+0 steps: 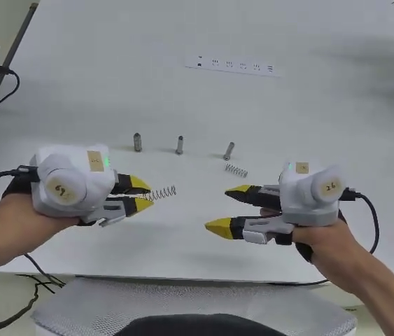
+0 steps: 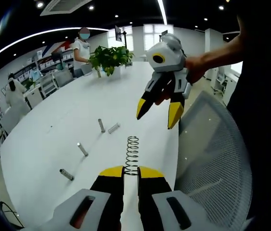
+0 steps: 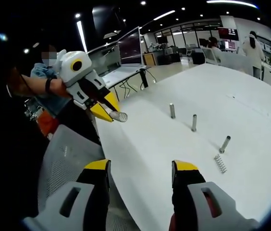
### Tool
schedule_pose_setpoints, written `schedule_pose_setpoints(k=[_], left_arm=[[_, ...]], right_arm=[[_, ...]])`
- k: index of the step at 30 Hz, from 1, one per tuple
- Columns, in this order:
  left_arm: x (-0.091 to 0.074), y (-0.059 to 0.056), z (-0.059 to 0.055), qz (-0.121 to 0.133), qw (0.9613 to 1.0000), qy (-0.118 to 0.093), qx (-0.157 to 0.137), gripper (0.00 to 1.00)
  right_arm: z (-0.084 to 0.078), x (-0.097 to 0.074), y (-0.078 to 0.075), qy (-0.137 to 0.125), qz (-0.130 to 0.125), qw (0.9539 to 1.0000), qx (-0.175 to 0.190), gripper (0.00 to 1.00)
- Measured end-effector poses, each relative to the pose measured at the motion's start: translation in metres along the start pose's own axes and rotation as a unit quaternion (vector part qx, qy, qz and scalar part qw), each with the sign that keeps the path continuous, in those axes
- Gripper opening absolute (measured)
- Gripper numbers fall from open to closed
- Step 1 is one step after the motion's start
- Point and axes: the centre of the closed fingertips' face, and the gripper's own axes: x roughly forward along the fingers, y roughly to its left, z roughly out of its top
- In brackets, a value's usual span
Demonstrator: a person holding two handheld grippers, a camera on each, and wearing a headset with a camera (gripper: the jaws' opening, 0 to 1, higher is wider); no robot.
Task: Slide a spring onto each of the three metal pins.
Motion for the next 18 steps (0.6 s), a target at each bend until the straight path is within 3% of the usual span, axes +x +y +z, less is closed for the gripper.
schedule_pose_setpoints(k=[7, 18], left_arm=[[0.005, -0.011, 0.009, -0.016, 0.9995, -0.004, 0.027, 0.02], [0.011, -0.025, 0.017, -0.034, 0.9983, -0.006, 0.046, 0.02]], right_arm=[[0.005, 0.005, 0.006, 0.001, 0.013, 0.9998, -0.013, 0.48], [0.01, 0.01, 0.017, -0.004, 0.038, 0.999, -0.024, 0.4]])
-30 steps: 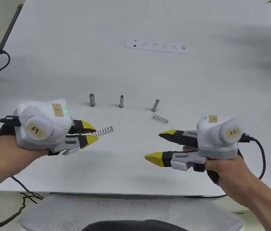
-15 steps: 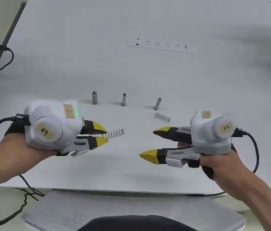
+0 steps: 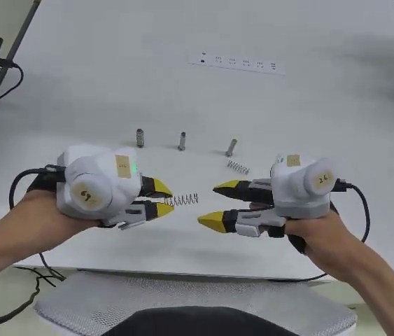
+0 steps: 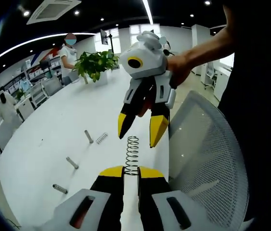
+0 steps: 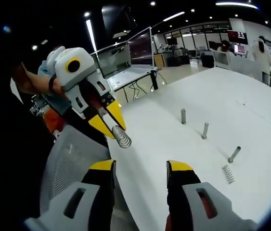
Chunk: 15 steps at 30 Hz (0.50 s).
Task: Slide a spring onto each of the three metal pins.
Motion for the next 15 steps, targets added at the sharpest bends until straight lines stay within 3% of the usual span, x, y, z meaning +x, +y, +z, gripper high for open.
schedule_pose_setpoints(k=[15], left_arm=[[0.009, -0.011, 0.003, -0.017, 0.9996, 0.008, 0.021, 0.02]], right_arm=[[0.009, -0.003, 0.014, -0.023, 0.029, 0.9993, -0.006, 0.22]])
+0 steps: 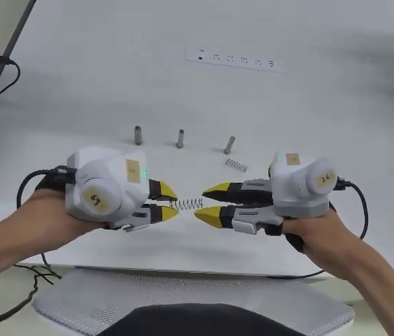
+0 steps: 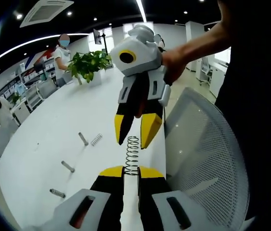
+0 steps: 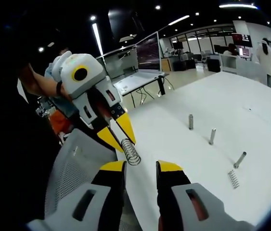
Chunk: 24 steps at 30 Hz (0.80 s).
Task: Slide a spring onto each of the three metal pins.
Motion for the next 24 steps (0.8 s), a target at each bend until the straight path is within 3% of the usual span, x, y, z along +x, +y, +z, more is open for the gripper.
schedule_pose_setpoints(k=[6, 24], left_arm=[[0.002, -0.002, 0.001, -0.005, 1.0, 0.001, 0.008, 0.02], [0.007, -0.004, 0.001, -0.018, 0.9995, 0.008, 0.023, 0.02]], right_arm=[[0.002, 0.0, 0.009, -0.005, 0.018, 0.9998, -0.004, 0.11], [0.007, -0.001, 0.016, -0.012, 0.037, 0.9992, 0.006, 0.09]])
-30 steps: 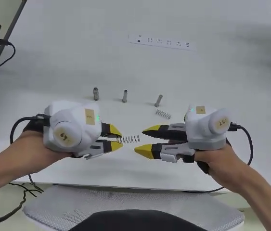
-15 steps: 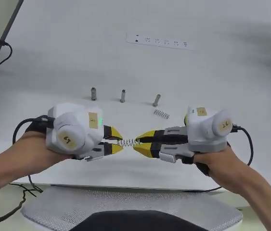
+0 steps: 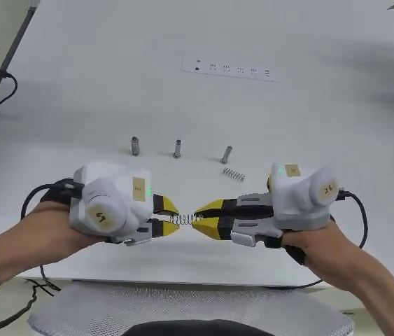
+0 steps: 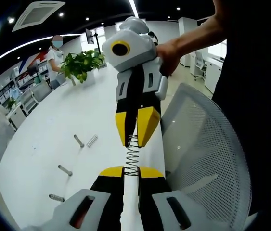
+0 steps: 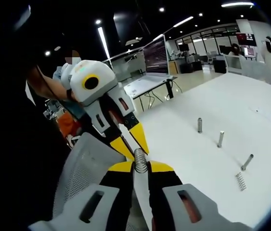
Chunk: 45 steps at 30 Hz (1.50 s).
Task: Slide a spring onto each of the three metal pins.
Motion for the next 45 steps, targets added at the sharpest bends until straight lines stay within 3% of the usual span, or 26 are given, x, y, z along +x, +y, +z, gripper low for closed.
schedule_pose_setpoints(k=[14, 23, 45], left_arm=[[0.01, 0.003, 0.003, 0.002, 0.9998, -0.012, -0.018, 0.02], [0.019, 0.008, 0.014, 0.009, 0.9991, -0.029, -0.029, 0.02], [0.026, 0.012, 0.022, 0.015, 0.9975, -0.049, -0.048, 0.02]], right_arm=[[0.007, -0.004, -0.003, 0.006, -0.005, 1.0, 0.0, 0.09], [0.02, -0.009, -0.007, 0.006, -0.009, 0.9999, -0.009, 0.09], [0.023, -0.012, -0.011, 0.025, -0.019, 0.9992, -0.025, 0.1]])
